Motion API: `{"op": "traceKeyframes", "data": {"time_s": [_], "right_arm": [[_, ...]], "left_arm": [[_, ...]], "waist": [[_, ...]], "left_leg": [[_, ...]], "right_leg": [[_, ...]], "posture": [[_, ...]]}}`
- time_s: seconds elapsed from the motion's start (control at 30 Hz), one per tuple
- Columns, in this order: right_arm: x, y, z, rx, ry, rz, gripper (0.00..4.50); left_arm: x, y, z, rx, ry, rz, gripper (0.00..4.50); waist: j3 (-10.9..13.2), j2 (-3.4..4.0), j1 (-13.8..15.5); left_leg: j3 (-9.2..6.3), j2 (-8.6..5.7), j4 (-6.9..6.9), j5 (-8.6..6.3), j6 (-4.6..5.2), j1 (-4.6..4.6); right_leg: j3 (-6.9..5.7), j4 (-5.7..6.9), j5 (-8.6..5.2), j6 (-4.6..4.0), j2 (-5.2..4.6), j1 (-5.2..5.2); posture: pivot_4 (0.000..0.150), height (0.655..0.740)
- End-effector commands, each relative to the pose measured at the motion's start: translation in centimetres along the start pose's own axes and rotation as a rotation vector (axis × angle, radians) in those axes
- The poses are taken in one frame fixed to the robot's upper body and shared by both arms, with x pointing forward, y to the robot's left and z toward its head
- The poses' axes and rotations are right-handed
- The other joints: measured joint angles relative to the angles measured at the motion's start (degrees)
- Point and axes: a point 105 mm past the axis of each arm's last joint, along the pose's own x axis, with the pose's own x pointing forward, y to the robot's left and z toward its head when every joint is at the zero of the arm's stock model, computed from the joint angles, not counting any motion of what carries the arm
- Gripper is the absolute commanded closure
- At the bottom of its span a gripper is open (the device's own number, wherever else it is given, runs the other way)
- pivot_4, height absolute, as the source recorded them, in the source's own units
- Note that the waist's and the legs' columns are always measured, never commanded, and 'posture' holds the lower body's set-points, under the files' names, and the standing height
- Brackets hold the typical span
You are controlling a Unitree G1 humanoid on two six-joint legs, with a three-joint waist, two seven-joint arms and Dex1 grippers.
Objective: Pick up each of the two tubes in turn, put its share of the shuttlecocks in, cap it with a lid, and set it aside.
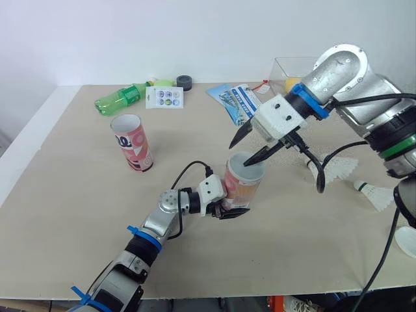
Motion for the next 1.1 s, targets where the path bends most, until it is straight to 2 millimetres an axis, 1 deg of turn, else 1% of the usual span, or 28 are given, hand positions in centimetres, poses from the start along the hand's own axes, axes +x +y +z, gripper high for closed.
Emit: {"op": "traceKeyframes", "data": {"time_s": [0.03,0.07,0.17,0.27,0.37,0.4,0.47,0.53,0.63,0.73,0.87,1.1], "right_arm": [[-3.5,-0.9,2.3,0.095,-0.195,-0.135,2.0],[-4.0,-0.8,2.3,0.124,-0.231,-0.161,2.0],[-5.4,-1.4,2.3,0.231,-0.407,-0.317,2.0],[-5.1,-0.6,1.9,0.333,-0.514,-0.393,2.79],[-3.7,0.4,1.4,0.395,-0.532,-0.41,4.2],[-2.7,0.8,1.1,0.408,-0.516,-0.404,4.47],[-1.1,1.3,0.8,0.423,-0.489,-0.399,4.47],[-0.5,1.4,0.8,0.431,-0.479,-0.396,4.47],[0.5,2.0,1.1,0.428,-0.464,-0.342,4.47],[1.6,2.8,0.6,0.426,-0.417,-0.295,4.47],[2.3,3.6,0.1,0.426,-0.367,-0.253,4.47],[3.1,3.7,-0.7,0.408,-0.305,-0.232,4.47]], "left_arm": [[-1.0,0.0,-1.8,-0.047,0.057,0.016,1.15],[-1.0,0.0,-1.7,-0.046,0.056,0.016,1.15],[-1.1,0.0,-1.6,-0.046,0.054,0.015,1.15],[-1.3,0.0,-1.7,-0.053,0.053,0.014,1.15],[-1.4,-0.1,-1.7,-0.06,0.05,0.013,1.15],[-1.5,-0.2,-1.7,-0.06,0.05,0.009,1.15],[-1.5,-0.3,-1.7,-0.06,0.051,0.003,1.15],[-1.5,-0.3,-1.7,-0.061,0.052,0.002,1.15],[-1.5,-0.4,-1.6,-0.059,0.054,-0.001,1.15],[-1.4,-0.3,-1.6,-0.059,0.054,0.001,1.15],[-1.5,-0.3,-1.7,-0.059,0.058,0.006,1.15],[-1.6,-0.4,-1.8,-0.062,0.061,0.013,1.15]], "waist": [[0.0,-0.02,0.0],[0.0,-0.02,0.0],[0.0,-0.03,0.0],[0.0,-0.09,0.0],[0.0,-0.02,-0.1],[0.0,-0.01,-0.1],[-0.1,0.0,-0.1],[-0.1,0.0,-0.1],[-0.1,-0.01,-0.1],[0.0,-0.02,-0.1],[0.0,-0.02,-0.1],[-0.1,-0.02,-0.1]], "left_leg": [[-0.02,0.0,0.0,0.0,0.0,0.0],[-0.06,0.0,0.01,0.0,0.0,-0.01],[-0.08,0.0,0.01,0.0,0.0,-0.01],[-0.17,0.01,0.02,0.0,0.0,0.0],[-0.09,0.01,0.0,0.0,0.0,0.0],[-0.12,0.01,-0.02,0.0,0.0,-0.01],[-0.2,0.04,-0.03,0.0,0.01,-0.01],[-0.22,0.07,-0.03,0.0,0.01,-0.01],[-0.2,0.08,-0.01,0.0,0.01,-0.02],[-0.2,0.08,0.0,0.0,0.01,-0.02],[-0.19,0.08,0.0,-0.01,0.0,-0.02],[-0.2,0.08,-0.01,-0.01,0.0,0.01]], "right_leg": [[-0.02,0.01,0.01,0.0,0.0,0.02],[-0.05,0.0,0.0,0.0,0.01,0.03],[-0.07,0.0,0.04,0.09,0.01,0.07],[-0.12,0.0,0.05,0.09,0.04,0.11],[-0.07,0.04,0.1,0.17,0.03,0.03],[-0.09,0.05,0.1,0.19,0.05,0.02],[-0.11,0.07,0.08,0.2,0.15,0.03],[-0.11,0.07,0.09,0.19,0.21,0.02],[-0.11,0.07,0.11,0.22,0.21,0.02],[-0.11,0.05,0.11,0.22,0.21,0.04],[-0.1,0.05,0.1,0.21,0.21,0.02],[-0.12,0.05,0.09,0.2,0.22,0.03]], "posture": [[0.15,0.74],[0.15,0.74],[0.15,0.74],[0.15,0.74],[0.15,0.74],[0.15,0.74],[0.15,0.74],[0.15,0.74],[0.15,0.74],[0.15,0.74],[0.15,0.74],[0.15,0.74]]}}
